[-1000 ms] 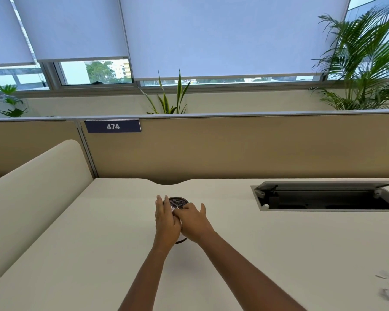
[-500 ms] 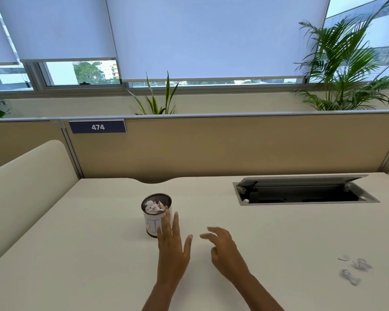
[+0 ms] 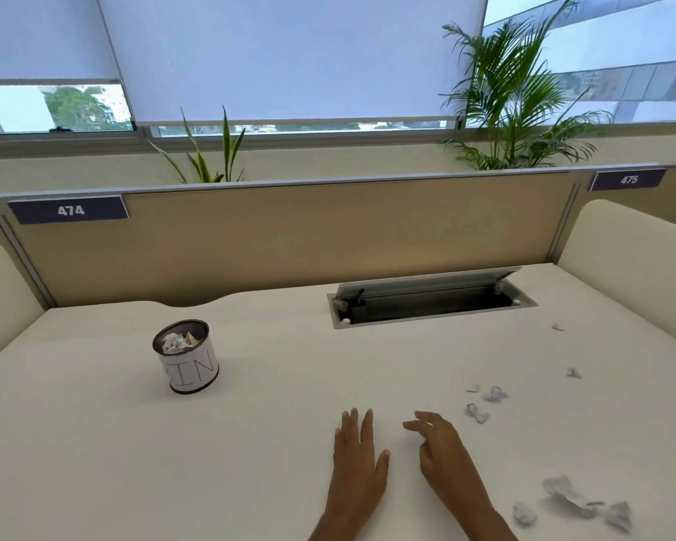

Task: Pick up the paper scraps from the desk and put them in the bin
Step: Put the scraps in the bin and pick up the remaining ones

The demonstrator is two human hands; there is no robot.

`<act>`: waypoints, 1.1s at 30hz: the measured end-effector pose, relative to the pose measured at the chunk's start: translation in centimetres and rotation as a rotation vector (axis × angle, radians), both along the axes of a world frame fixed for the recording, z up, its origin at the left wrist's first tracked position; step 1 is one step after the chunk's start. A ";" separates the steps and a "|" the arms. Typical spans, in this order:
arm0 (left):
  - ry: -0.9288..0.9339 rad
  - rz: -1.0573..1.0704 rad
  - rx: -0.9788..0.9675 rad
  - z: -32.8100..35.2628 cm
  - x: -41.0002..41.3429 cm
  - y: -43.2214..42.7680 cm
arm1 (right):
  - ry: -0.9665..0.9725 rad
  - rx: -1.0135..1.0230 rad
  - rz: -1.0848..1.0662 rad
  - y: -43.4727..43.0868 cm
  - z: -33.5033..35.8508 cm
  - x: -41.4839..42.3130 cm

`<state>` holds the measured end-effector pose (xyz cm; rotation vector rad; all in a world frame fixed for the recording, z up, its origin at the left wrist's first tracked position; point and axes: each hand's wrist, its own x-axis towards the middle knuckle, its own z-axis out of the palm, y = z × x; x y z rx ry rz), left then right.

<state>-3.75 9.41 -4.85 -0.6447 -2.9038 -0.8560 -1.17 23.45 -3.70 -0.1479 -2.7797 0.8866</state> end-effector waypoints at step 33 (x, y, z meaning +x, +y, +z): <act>-0.998 0.569 1.510 5.0 0.1 13.9 | 0.060 -0.263 0.020 15.1 4.2 -2.5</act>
